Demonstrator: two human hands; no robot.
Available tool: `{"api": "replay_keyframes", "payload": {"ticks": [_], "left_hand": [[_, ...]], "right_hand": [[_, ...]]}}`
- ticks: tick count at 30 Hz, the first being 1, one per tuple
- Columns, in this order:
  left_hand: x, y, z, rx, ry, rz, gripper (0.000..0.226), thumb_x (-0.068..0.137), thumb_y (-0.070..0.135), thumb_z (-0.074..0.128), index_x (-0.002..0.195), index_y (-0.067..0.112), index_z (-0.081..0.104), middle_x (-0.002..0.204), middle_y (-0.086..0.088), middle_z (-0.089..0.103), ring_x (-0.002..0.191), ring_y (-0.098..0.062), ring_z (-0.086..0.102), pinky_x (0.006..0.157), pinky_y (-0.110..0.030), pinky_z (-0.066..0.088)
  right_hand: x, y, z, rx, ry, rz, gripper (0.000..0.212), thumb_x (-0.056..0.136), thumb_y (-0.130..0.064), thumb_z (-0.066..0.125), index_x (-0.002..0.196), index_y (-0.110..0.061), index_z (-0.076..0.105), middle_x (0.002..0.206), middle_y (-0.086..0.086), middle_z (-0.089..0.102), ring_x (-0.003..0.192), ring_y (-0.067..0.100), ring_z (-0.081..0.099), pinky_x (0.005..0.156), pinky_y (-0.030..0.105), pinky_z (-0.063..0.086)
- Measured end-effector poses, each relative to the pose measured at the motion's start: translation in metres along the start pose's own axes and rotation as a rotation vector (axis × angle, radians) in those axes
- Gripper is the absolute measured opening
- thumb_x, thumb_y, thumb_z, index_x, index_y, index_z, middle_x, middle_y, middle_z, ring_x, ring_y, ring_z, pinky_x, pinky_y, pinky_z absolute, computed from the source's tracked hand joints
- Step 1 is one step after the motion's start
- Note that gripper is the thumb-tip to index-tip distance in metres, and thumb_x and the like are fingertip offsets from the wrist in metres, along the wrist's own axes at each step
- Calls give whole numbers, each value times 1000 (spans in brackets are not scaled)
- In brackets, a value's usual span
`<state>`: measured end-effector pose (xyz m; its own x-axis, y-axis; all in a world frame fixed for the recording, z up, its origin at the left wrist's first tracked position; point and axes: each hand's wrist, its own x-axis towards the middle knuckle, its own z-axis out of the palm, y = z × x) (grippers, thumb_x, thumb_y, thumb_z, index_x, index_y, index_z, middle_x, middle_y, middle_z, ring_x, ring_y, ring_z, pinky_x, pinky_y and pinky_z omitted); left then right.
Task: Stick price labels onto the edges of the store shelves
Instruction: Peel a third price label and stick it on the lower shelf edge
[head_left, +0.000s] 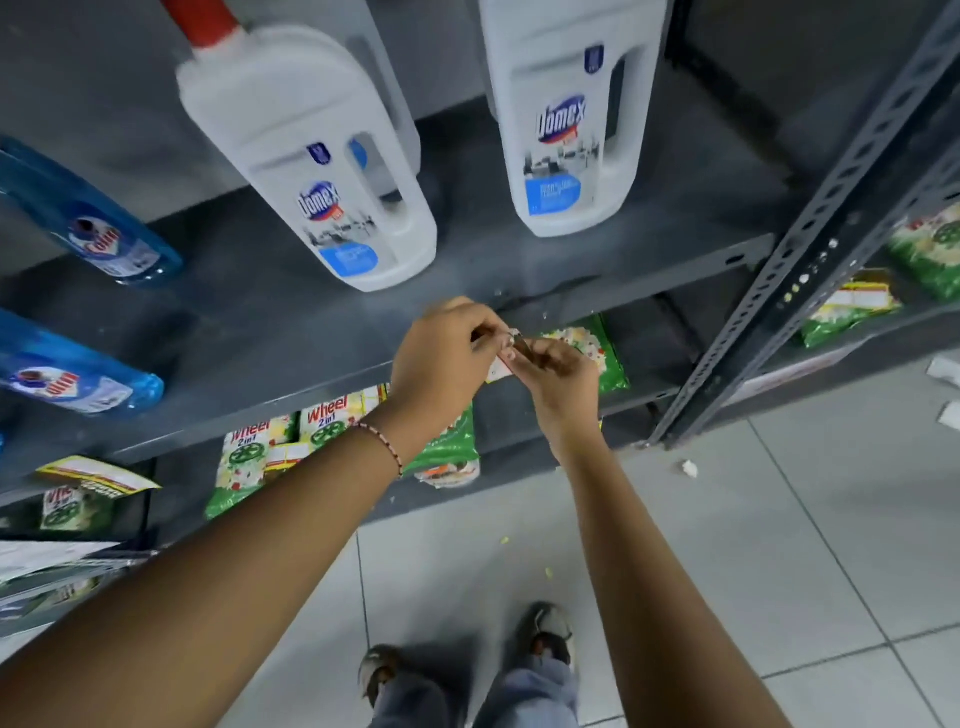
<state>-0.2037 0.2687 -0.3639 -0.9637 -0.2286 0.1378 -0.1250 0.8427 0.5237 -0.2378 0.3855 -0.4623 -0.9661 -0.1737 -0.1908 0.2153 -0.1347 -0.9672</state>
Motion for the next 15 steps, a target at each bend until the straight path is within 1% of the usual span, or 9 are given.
{"api": "replay_keyframes", "payload": {"ticks": [2, 4, 5, 7, 9, 11, 12, 15], "left_hand": [[1, -3, 4, -15, 58, -42, 3, 80, 20, 73, 80, 20, 76, 79, 4, 68, 68, -11, 57, 66, -33, 52], [0, -4, 7, -35, 105, -55, 1, 78, 18, 75, 78, 17, 76, 74, 5, 66, 65, -12, 56, 64, -33, 51], [-2, -4, 9, -42, 131, -55, 1, 78, 17, 75, 78, 16, 76, 73, 6, 65, 64, -11, 55, 64, -32, 50], [-11, -4, 14, -69, 198, -67, 4, 79, 19, 76, 79, 15, 75, 74, 6, 66, 65, -11, 57, 64, -27, 48], [-25, -6, 22, -164, 270, -150, 8, 80, 25, 76, 80, 17, 74, 73, 7, 69, 65, -9, 62, 62, -21, 47], [-37, -10, 29, -282, 313, -261, 10, 81, 27, 76, 81, 18, 74, 68, 12, 68, 61, -2, 61, 58, -14, 45], [-42, -13, 33, -327, 317, -301, 10, 82, 27, 77, 82, 17, 74, 67, 13, 68, 59, -1, 59, 57, -14, 44], [-48, -23, 40, -413, 310, -351, 12, 83, 22, 76, 86, 10, 76, 68, 6, 70, 58, -5, 60, 58, -20, 46]], "right_hand": [[-1, 4, -1, 102, -12, -8, 9, 82, -11, 80, 76, -17, 77, 70, -9, 74, 67, 5, 65, 66, 19, 51], [-3, 5, -4, 153, -13, -29, 19, 84, -3, 76, 75, -20, 76, 70, -9, 76, 70, 7, 68, 68, 20, 53], [-3, 4, -6, 165, -5, -41, 20, 84, 0, 74, 77, -19, 76, 69, -10, 76, 69, 5, 68, 68, 18, 53], [-5, 2, -11, 172, 10, -79, 13, 83, 3, 73, 85, -9, 76, 68, -13, 76, 67, 0, 68, 66, 14, 52], [-7, -2, -16, 138, 9, -136, 13, 81, 4, 75, 91, -5, 76, 70, -16, 76, 68, -2, 69, 66, 12, 53], [-8, -6, -20, 97, -2, -172, 14, 79, 1, 78, 90, -7, 76, 73, -15, 77, 71, 2, 71, 67, 16, 55], [-8, -7, -21, 77, 0, -179, 15, 78, -1, 79, 89, -10, 77, 74, -13, 77, 73, 6, 72, 68, 20, 57], [-4, -11, -21, -57, 11, -245, 14, 79, -5, 80, 90, -13, 76, 84, -3, 76, 82, 19, 74, 73, 33, 60]]}}
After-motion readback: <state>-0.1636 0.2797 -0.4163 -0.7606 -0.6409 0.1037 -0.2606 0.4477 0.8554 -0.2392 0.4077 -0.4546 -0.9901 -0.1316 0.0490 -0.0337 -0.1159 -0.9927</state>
